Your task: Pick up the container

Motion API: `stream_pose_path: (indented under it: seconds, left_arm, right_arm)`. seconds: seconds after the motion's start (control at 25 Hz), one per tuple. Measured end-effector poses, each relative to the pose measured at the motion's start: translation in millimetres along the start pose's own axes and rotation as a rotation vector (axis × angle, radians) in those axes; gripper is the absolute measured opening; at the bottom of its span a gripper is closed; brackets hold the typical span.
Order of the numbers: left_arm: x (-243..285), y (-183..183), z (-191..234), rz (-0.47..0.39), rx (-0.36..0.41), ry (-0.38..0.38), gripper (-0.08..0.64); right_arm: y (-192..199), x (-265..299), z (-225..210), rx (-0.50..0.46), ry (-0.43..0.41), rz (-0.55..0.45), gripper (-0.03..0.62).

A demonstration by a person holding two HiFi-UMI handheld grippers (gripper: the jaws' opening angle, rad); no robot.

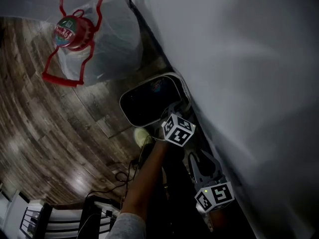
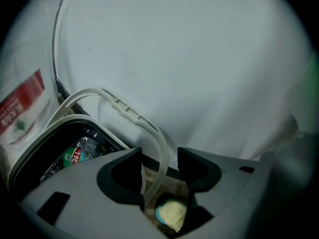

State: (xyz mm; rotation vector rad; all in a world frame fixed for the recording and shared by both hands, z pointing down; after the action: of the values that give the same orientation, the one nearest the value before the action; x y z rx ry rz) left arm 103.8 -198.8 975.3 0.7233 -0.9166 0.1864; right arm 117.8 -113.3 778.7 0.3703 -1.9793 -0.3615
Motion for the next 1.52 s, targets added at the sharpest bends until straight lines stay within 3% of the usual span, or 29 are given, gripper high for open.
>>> stream_pose_path:
  seconds: [0.2,0.4,0.64,0.88,1.12,1.36,1.44,1.52]
  left_arm:
    - [19.0,-5.5,-4.2,0.015,-0.001,0.074,0.215]
    - [20.4,-8.5,-5.7,0.035,0.036,0.058,0.048]
    - [-36.8,-6.4,-9.7,-0.045,-0.036,0.107,0.037]
    - [-110.8,26.4,0.5,-0.078,-0.157,0.137,0.038]
    - [-130.7,42.2,16.6,-0.117,-0.392,0.037,0.04]
    - [-152.7,63.4,64.7,-0.158,-0.781,-0.252,0.043]
    - [-160.0,63.8,89.4,-0.102,-0.8,-0.318,0.034]
    - [-161.6,63.1,101.6,-0.025,-0.785,-0.317,0.026]
  right_arm:
    - [1.6,2.1,-3.8,0.006,-0.001,0.006,0.094]
    - [0.7,2.0,-0.6,0.003,-0.013,0.008,0.094]
    - [-13.8,-6.1,21.1,0.008,-0.047,-0.009,0.094]
    - [-39.5,-20.7,54.8,-0.021,-0.106,-0.027,0.094]
    - [-50.9,-20.9,64.2,-0.037,-0.128,-0.03,0.094]
    - [-56.2,-17.0,60.1,-0.03,-0.122,-0.027,0.094]
    - [-59.7,-16.1,59.9,-0.026,-0.12,-0.025,0.093]
    - [-61.6,-15.5,60.8,-0.019,-0.114,-0.022,0.092]
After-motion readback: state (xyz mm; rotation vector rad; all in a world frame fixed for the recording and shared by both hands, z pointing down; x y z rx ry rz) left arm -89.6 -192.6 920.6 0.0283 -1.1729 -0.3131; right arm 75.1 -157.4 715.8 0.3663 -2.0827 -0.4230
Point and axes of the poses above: the fingertips, and each gripper's own axes: x forward along the fingers, z to its left, y out of its underside, the point moved 4 cm from there along -x, backward along the fingers, and after that the axes turned 7 degrees about x, right-handed, at the moved point
